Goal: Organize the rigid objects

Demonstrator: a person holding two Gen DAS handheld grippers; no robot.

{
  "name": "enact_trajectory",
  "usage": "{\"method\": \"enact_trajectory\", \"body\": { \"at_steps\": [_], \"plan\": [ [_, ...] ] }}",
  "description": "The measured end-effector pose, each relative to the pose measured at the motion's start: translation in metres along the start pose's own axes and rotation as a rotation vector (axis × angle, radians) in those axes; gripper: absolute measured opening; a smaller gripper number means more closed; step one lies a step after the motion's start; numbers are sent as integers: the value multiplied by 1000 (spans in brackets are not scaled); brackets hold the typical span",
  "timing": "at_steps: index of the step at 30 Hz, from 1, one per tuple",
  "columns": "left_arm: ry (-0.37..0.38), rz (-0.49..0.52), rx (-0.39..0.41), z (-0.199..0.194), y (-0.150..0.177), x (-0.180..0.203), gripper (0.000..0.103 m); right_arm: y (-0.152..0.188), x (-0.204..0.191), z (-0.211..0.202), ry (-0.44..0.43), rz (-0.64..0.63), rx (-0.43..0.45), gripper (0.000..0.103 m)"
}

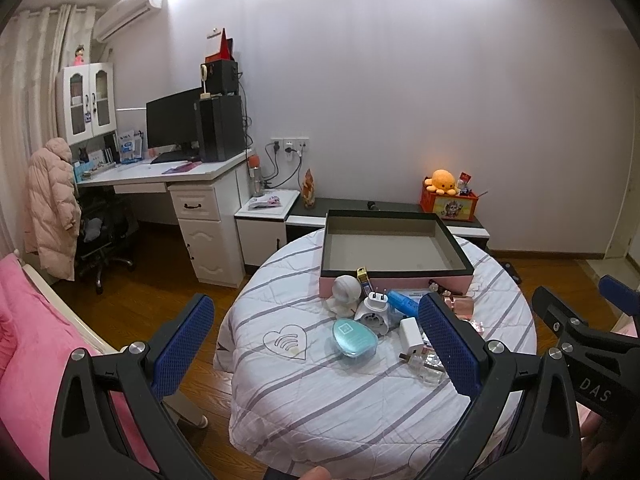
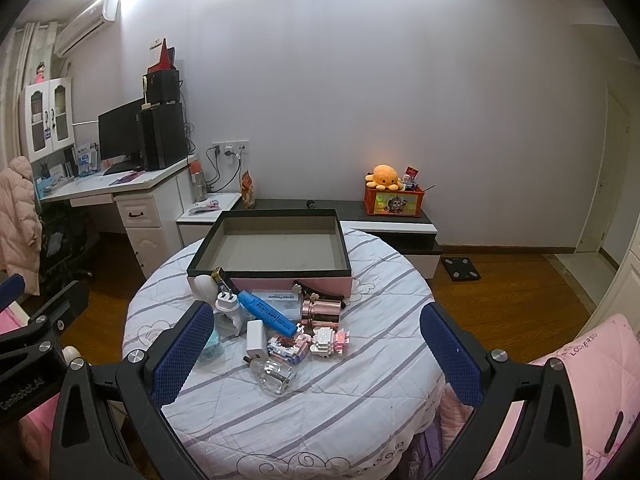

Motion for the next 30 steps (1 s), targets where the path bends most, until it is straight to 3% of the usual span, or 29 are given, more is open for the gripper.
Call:
{"method": "enact_trajectory", "body": {
  "at_steps": [30],
  "plan": [
    [-1, 1, 5, -7, 0, 1, 103, 0, 2, -3, 2, 7, 7, 103]
  ]
}}
Point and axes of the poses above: each gripper's, at about its wrist camera, not at the fingertips, and z roughly the way its jaws point, x to its right, y to its underside, the point moved 6 cm from there along z, roughly the way its jaws point
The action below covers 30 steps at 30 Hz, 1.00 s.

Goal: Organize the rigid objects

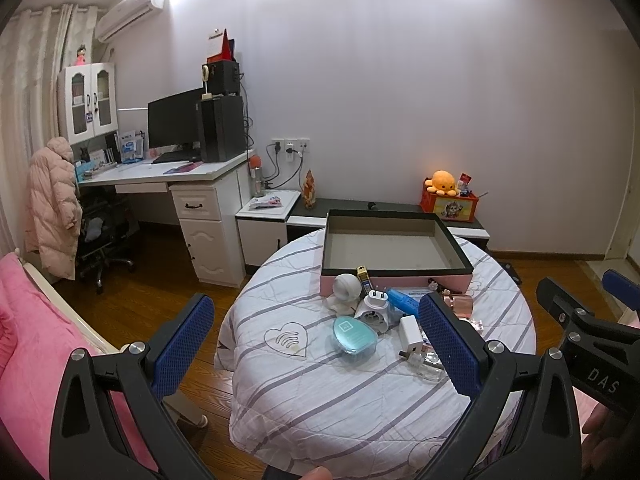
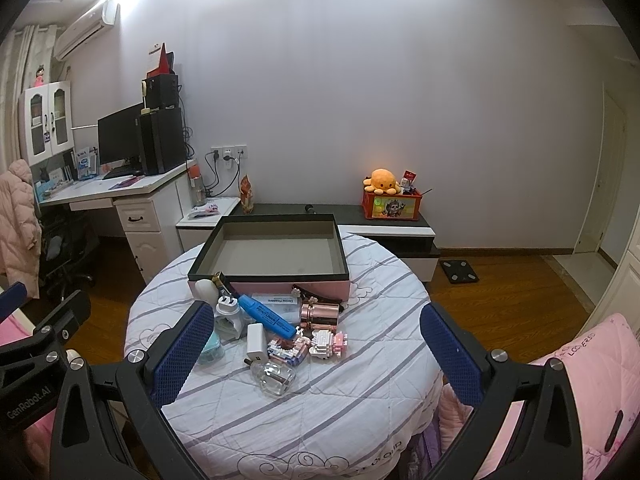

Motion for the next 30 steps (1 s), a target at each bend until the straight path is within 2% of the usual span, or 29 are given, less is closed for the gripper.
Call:
{"method": "enact_trajectory", "body": {
  "at_steps": [30],
  "plan": [
    [-3, 0, 0, -3, 3, -3, 103, 1, -1, 0, -2, 0, -7, 103]
  ]
}}
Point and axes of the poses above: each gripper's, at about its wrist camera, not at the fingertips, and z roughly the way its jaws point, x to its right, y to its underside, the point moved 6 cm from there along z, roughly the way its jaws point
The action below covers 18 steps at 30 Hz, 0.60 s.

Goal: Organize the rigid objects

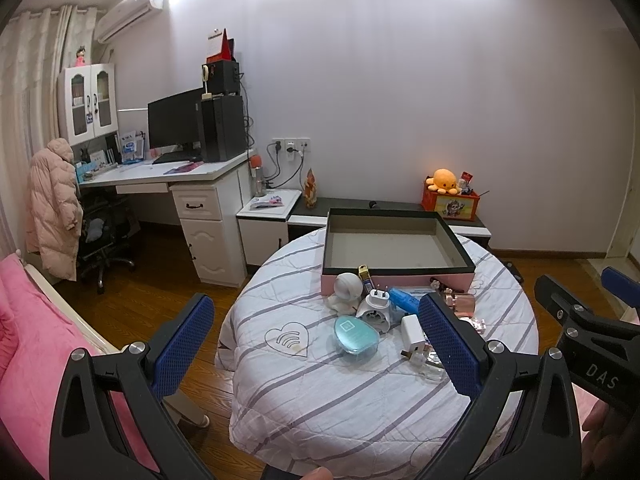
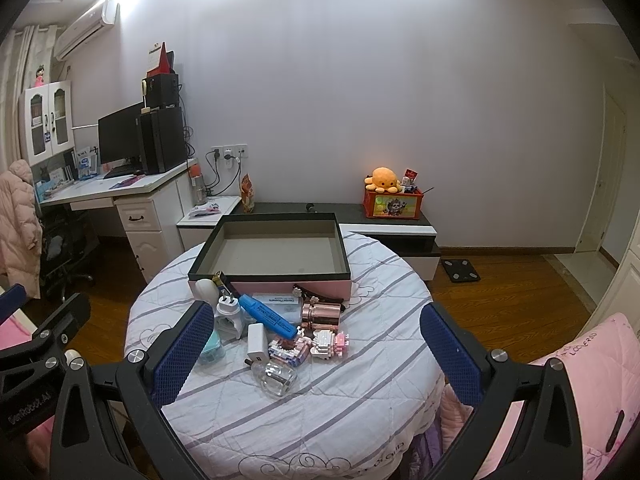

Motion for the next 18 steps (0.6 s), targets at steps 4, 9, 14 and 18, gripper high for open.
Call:
{"method": "enact_trajectory", "body": {
  "at_steps": [4, 9, 14, 18],
  "plan": [
    [-3, -1, -12, 7, 2, -2, 103, 0, -1, 4, -2, -3, -10, 103],
    [5, 0, -36, 27, 5, 2, 103, 2, 0, 17, 4, -2, -38, 103],
    [14, 18, -79, 54, 15, 7, 103, 8, 7, 43, -8, 3, -78, 103],
    [14, 35, -144, 88, 33, 12, 103, 24, 15, 75, -14, 6, -139, 103]
  ]
}}
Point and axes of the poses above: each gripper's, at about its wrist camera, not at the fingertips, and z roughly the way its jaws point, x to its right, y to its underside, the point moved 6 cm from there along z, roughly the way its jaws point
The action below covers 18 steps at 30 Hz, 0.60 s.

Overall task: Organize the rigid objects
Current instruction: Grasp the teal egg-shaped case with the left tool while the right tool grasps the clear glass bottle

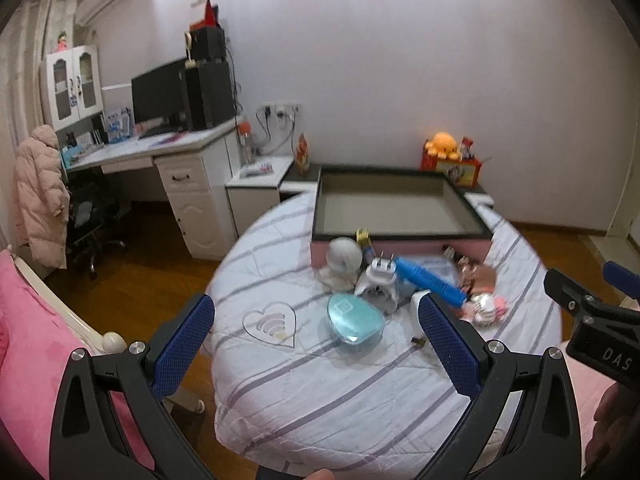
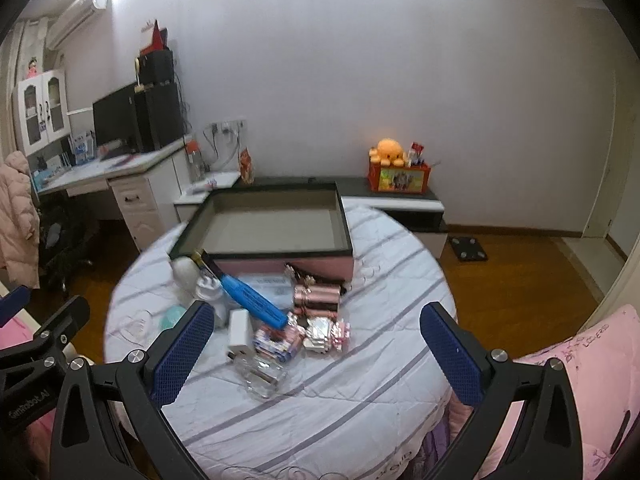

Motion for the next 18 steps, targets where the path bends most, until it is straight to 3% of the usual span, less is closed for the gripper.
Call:
{"method": "enact_trajectory", "body": {
  "at_steps": [8, 18],
  "plan": [
    [32, 11, -140, 72, 30, 8, 103, 39, 5, 73, -34, -24, -171, 103],
    [70, 7, -233, 129, 51, 18, 103, 72, -22, 107, -138, -105, -275, 103]
  ]
}}
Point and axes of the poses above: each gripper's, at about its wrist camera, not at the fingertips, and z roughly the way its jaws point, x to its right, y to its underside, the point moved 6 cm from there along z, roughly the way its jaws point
